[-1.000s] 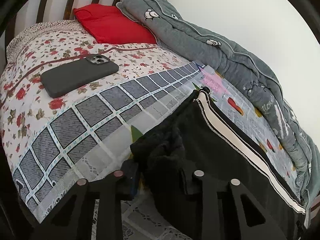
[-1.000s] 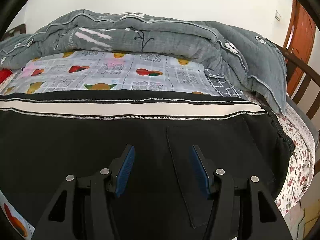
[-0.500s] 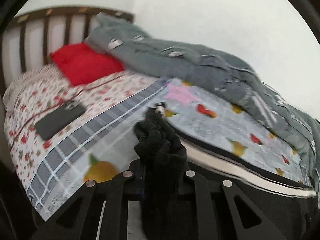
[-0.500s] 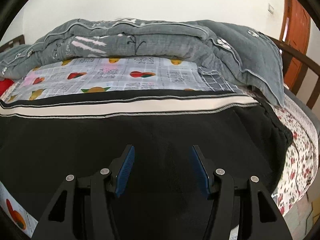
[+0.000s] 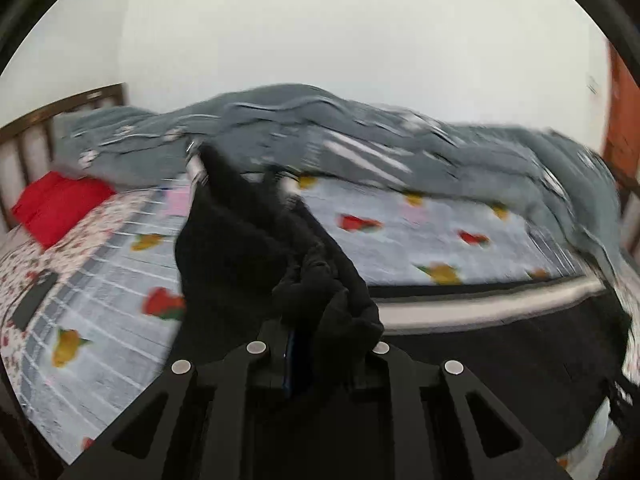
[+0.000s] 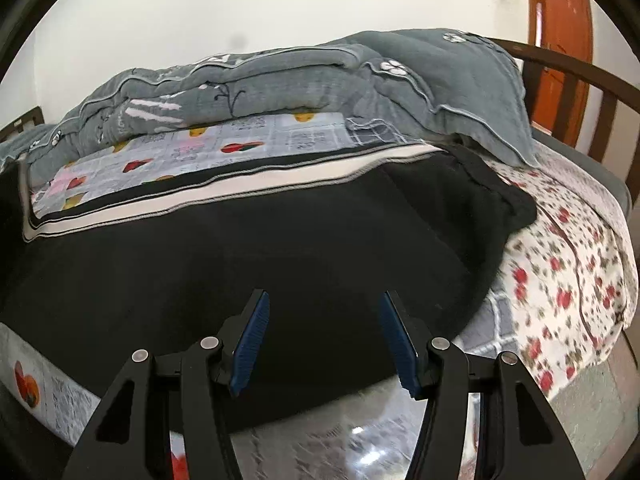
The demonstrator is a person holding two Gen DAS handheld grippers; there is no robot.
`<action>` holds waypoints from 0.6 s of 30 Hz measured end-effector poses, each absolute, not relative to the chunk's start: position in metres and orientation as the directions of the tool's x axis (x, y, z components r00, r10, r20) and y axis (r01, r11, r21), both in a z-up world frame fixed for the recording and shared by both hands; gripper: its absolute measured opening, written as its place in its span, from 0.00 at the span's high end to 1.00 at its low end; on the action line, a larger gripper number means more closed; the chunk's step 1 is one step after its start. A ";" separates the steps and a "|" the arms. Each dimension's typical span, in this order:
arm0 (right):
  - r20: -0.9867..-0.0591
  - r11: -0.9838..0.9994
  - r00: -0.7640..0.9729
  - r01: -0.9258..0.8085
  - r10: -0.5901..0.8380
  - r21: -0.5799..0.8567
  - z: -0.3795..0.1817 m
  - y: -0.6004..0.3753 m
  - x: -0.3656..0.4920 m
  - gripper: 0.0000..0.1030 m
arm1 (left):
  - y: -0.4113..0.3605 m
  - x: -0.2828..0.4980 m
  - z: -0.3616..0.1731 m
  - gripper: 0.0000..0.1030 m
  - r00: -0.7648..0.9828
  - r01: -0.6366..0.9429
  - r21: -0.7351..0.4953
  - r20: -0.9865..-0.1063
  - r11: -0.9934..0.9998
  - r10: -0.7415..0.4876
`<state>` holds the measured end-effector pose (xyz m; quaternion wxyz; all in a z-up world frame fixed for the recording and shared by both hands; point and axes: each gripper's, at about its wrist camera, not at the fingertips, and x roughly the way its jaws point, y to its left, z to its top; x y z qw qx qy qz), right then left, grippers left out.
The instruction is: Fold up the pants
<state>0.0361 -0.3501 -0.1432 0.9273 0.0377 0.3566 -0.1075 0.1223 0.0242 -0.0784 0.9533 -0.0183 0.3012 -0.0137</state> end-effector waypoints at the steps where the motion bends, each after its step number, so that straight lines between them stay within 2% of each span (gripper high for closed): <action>1: -0.670 0.974 0.724 0.228 -0.166 0.005 -0.144 -0.353 0.032 0.45 | 0.005 0.119 -0.086 0.84 0.808 0.046 -0.023 -0.587 0.999 -0.051; 8: -0.678 0.974 0.728 0.213 -0.106 0.076 -0.150 -0.357 0.014 0.45 | -0.079 0.102 -0.146 0.84 0.695 0.207 -0.039 -0.697 0.978 -0.175; 11: -0.676 0.979 0.731 0.188 -0.088 0.076 -0.150 -0.348 0.007 0.45 | -0.094 0.089 -0.153 0.84 0.709 0.209 0.010 -0.690 0.978 -0.145; 14: -0.673 0.986 0.736 0.154 -0.073 0.062 -0.147 -0.335 0.004 0.45 | -0.082 0.087 -0.149 0.83 0.687 0.222 -0.055 -0.699 0.974 -0.196; 18: -0.665 0.993 0.746 0.107 -0.041 0.059 -0.141 -0.317 0.009 0.45 | -0.047 0.085 -0.135 0.66 0.664 0.224 -0.202 -0.685 0.954 -0.301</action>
